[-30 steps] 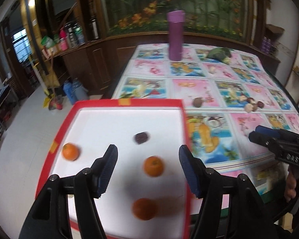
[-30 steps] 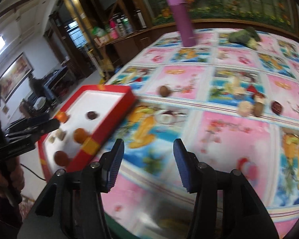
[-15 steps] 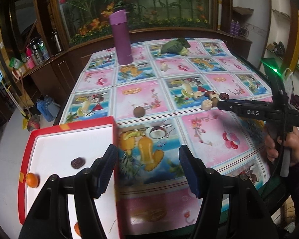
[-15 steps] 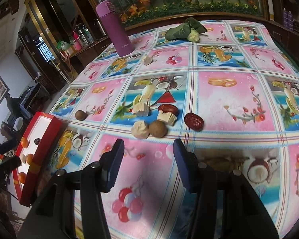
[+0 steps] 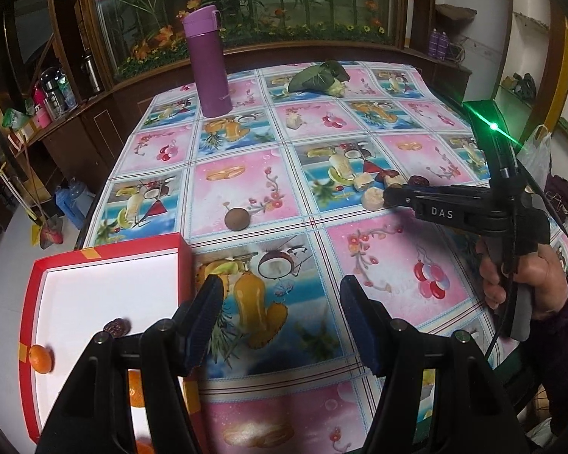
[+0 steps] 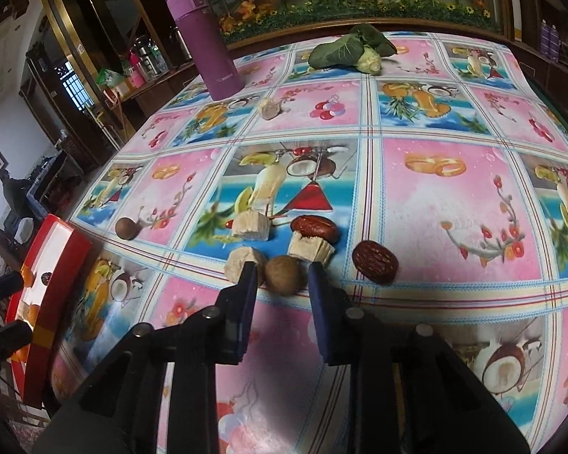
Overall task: Organize fruits
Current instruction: 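Grasp a tan pastry with the left tool while the right tool grasps a brown nut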
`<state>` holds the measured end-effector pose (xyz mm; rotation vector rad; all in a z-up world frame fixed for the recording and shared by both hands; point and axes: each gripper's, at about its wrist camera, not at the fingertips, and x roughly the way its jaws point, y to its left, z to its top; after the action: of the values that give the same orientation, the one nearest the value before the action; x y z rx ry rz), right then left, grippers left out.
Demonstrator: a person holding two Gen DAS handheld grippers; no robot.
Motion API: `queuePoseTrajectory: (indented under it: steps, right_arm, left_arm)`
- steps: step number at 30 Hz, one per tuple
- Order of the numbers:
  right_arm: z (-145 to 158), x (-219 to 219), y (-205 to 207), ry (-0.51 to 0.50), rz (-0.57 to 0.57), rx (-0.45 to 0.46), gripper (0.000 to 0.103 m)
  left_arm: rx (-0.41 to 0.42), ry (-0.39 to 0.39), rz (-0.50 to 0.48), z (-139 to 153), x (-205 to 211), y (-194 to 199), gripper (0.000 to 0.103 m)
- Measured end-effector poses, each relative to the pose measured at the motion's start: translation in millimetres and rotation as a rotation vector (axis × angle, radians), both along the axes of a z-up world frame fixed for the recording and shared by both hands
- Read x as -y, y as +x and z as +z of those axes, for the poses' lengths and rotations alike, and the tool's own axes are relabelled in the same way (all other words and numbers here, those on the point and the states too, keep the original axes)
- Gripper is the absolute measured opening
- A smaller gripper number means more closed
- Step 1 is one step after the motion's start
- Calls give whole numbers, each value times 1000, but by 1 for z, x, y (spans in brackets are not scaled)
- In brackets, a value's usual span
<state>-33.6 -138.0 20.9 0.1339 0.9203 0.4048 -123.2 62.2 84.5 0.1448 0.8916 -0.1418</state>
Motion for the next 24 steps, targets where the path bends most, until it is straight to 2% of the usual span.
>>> queuePoseTrajectory:
  steps: [3,5,7,16,21,24]
  right_arm:
    - [-2,-4,5,-2,10,-5,29]
    - [-3,-3,6,-1,6,-4,23]
    - [-4,1,8,24,14,-11,23]
    - [-1,51,18,91,-130,-29,23]
    - [2,59,20,87,-159,-24,23]
    - [2,64,21,112,-166,-35,23]
  left_arm:
    - [-17,3,6,-5,2,9,64]
    - [-34,-3,11,-9,3,15,64]
    - [-51,-7,15,-13,6,22,64]
    - [-89,-27,-21,-22,45,62,64]
    - [-126,-40,-42,-34,66,86,64]
    - [-145,-78,-54,-41,78,99,63]
